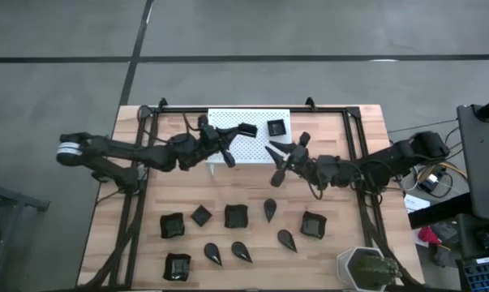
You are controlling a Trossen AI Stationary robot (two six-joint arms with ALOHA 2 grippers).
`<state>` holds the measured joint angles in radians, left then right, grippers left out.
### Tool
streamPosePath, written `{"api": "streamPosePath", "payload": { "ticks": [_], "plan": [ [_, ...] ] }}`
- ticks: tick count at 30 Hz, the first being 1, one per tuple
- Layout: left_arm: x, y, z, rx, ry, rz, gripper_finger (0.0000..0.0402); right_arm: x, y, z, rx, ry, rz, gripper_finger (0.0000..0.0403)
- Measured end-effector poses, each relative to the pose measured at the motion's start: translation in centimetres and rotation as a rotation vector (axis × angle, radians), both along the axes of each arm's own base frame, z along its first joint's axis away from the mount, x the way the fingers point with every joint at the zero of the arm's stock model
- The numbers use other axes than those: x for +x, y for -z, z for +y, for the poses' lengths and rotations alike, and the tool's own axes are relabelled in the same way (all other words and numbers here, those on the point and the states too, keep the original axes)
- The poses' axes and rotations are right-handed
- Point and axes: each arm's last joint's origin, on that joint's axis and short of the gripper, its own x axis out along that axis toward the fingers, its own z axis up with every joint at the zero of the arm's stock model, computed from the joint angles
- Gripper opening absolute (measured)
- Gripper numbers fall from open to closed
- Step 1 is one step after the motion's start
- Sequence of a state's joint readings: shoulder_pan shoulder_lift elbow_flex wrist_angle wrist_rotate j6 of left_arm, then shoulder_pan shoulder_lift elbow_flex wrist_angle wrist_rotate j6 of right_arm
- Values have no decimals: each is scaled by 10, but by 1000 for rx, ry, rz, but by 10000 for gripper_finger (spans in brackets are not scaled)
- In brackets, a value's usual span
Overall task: Pick & Place Mini shaped plates
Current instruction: Stack the square plate on top of the square plate on the shelf
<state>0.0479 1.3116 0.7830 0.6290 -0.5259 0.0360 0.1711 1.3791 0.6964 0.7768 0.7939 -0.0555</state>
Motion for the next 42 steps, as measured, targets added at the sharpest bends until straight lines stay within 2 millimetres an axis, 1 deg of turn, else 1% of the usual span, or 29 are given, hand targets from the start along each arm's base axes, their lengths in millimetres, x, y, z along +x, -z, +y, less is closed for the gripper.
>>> {"api": "streamPosePath", "payload": {
  "ticks": [3,8,13,24,30,36,42],
  "plan": [
    [2,2,0,5,0,-2,0,8,-2,-2,-17,75,19,112],
    [3,1,0,17,-2,-8,0,23,-2,-1,-59,84,57,122],
    [3,0,-1,26,1,-11,0,33,-2,-2,-57,96,59,120],
    [3,-1,-4,43,8,-6,0,37,-4,-17,-16,145,28,98],
    [3,-1,-4,43,8,-6,0,38,-4,-17,-13,128,24,84],
    [3,-2,-4,44,8,-12,0,39,-8,-18,-16,114,8,71],
    [3,-1,-4,44,8,-11,0,41,-13,-19,-18,115,2,70]
  ]
}}
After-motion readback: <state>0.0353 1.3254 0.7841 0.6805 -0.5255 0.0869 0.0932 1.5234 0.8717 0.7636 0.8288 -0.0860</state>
